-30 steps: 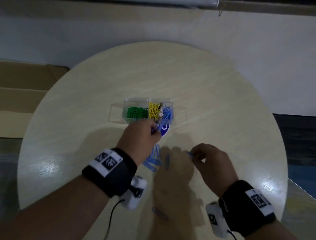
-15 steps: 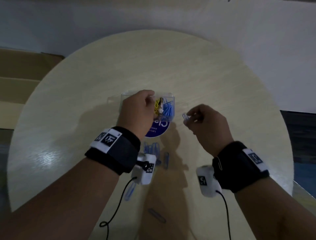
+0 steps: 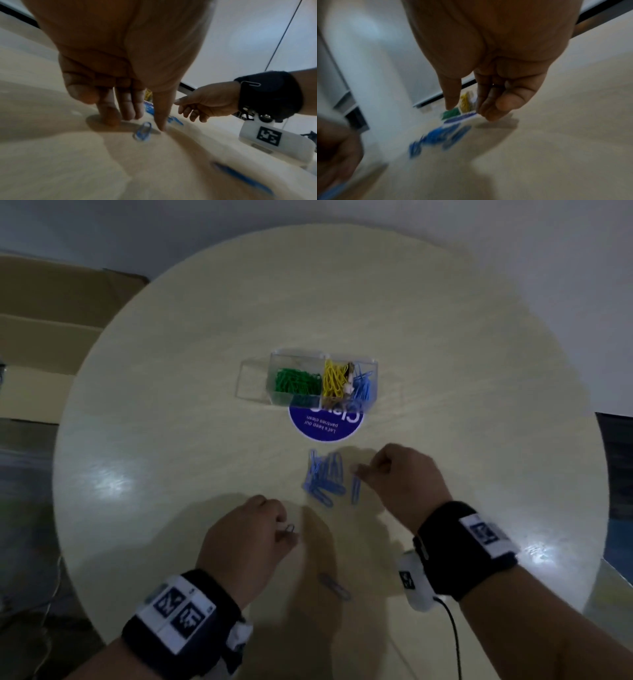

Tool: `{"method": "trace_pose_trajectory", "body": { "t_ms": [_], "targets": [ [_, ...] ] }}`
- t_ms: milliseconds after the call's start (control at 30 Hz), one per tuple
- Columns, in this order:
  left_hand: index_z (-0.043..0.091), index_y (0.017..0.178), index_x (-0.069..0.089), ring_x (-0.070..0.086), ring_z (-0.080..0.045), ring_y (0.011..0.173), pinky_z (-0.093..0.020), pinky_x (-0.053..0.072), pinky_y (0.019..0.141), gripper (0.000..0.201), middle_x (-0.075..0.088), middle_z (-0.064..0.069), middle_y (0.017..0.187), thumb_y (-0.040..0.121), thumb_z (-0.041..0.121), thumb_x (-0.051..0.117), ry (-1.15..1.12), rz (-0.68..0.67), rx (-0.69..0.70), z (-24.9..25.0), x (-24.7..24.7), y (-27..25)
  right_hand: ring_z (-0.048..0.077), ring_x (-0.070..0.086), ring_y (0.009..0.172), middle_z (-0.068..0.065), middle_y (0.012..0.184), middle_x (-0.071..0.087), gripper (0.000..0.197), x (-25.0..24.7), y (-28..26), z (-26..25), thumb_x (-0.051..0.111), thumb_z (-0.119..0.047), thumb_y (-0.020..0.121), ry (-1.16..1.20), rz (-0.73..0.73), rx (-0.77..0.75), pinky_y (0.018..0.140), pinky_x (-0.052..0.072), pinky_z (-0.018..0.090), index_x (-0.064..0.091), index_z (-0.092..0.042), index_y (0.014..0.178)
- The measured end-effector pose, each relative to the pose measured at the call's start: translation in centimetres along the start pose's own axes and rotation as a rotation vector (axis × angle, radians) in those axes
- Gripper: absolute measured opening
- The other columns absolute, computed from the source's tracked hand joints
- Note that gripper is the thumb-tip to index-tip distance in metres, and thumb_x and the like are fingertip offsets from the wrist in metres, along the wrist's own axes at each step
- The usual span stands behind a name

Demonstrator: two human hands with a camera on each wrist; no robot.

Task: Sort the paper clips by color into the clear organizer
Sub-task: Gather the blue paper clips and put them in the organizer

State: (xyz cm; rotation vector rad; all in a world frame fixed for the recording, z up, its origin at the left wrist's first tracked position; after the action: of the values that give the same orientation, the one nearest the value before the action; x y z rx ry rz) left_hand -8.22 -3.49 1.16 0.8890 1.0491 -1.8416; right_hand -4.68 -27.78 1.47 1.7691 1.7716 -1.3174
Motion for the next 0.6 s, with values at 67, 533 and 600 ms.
{"method": "trace_pose_trajectory", "body": {
  "t_ms": [67,533,600],
  "targets": [
    [0.027,0.087,0.058,0.059,-0.022,0.075,-0.035,0.05,0.061,0.014,0.053,0.005,0.086,0.083,0.034,0.068,0.018,0.022,0.065,0.1,1.2,-1.1,0.024,0.056,0.077,0.003,0.085,0.057,0.029,2.0,-1.2,0.1,0.069,-0.045,0.078,-0.109,-0.05,-0.041,0.064,0.04,0.029,0.059,-0.018,0.083],
    [0.023,0.087,0.069,0.061,-0.024,0.084,-0.033,0.046,0.076,0.012,0.065,-0.001,0.085,0.081,0.013,0.064,-0.114,0.037,0.131,0.0,0.2,1.2,0.035,0.059,0.074,0.008,0.076,0.06,0.016,3.3,-7.0,2.5,0.057,-0.022,0.06,-0.195,-0.059,-0.127,0.07,0.044,0.034,0.064,-0.018,0.074],
    [0.022,0.091,0.072,0.061,-0.024,0.082,-0.031,0.044,0.074,0.012,0.065,-0.001,0.084,0.082,0.016,0.067,-0.11,0.091,0.219,1.2,-1.0,2.8,0.033,0.055,0.076,0.006,0.08,0.056,0.017,3.8,-7.8,2.4,0.055,-0.027,0.06,-0.273,-0.108,-0.133,0.071,0.045,0.035,0.062,-0.02,0.075]
  ]
}}
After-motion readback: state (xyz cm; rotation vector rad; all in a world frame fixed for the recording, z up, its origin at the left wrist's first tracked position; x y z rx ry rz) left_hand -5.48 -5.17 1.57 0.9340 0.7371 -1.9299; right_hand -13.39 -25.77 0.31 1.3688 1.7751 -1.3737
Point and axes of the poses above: each hand's wrist, its own y-axis towards the middle knuckle, its own x-axis out of the palm, z = x × y, the point moved 3 cm from there along y, towards the middle knuckle
